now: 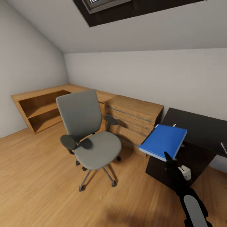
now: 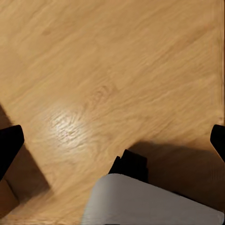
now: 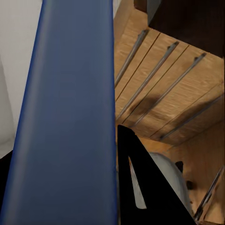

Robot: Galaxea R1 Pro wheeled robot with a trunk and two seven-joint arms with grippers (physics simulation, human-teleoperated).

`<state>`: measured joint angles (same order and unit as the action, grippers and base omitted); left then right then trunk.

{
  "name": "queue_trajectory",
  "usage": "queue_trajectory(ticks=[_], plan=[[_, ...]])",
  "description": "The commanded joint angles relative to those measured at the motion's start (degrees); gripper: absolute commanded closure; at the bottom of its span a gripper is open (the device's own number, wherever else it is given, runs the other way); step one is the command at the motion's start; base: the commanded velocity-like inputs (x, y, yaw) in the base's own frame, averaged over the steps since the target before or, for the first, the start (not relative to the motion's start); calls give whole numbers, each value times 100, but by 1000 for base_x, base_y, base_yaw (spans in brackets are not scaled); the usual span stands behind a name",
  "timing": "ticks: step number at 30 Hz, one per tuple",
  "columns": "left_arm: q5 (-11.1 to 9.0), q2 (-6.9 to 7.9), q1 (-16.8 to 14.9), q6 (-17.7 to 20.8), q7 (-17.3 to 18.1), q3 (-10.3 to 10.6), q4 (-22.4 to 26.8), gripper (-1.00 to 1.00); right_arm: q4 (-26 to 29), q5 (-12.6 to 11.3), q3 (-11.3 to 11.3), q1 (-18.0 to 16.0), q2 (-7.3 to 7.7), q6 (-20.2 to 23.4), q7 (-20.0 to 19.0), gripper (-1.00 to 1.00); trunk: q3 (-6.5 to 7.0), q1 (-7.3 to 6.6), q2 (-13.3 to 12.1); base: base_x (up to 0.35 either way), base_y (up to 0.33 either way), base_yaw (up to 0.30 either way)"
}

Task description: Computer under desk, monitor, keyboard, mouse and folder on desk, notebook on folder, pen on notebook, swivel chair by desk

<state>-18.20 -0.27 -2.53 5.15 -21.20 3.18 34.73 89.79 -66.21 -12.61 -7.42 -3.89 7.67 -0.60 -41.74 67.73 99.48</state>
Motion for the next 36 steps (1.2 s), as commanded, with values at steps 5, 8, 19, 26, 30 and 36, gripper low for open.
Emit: queue_trajectory(ticks=[5, 8, 19, 26, 30, 36], plan=[[-19, 6, -196, -5, 693, 35, -513, -100, 4, -43, -78, -5, 17, 42, 10, 100, 85, -111, -199, 0, 0, -270], [-16, 8, -241, -12, 869, 35, -659, -100, 4, -41, -125, -5, 49, 42, 8, 100, 139, -177, -320, 0, 0, -274], [-10, -32, -256, -919, 939, 118, -910, -100, 4, -24, -187, -12, 85, 39, 52, 100, 337, -419, -761, 0, 0, -279], [-8, -36, -256, -1082, 942, 264, -940, -100, -8, -26, -343, -13, 115, 35, 91, 100, 337, -419, -761, 0, 0, -296], [-7, -40, -256, -1434, 942, 288, -943, -100, -10, -38, -532, -13, 136, 41, 149, 100, 337, -419, -761, 0, 0, -299], [-11, -40, -256, -1771, 940, 525, -954, -100, -6, -42, -578, -13, 210, 41, 238, 100, 337, -419, -761, 46, -4, -300]])
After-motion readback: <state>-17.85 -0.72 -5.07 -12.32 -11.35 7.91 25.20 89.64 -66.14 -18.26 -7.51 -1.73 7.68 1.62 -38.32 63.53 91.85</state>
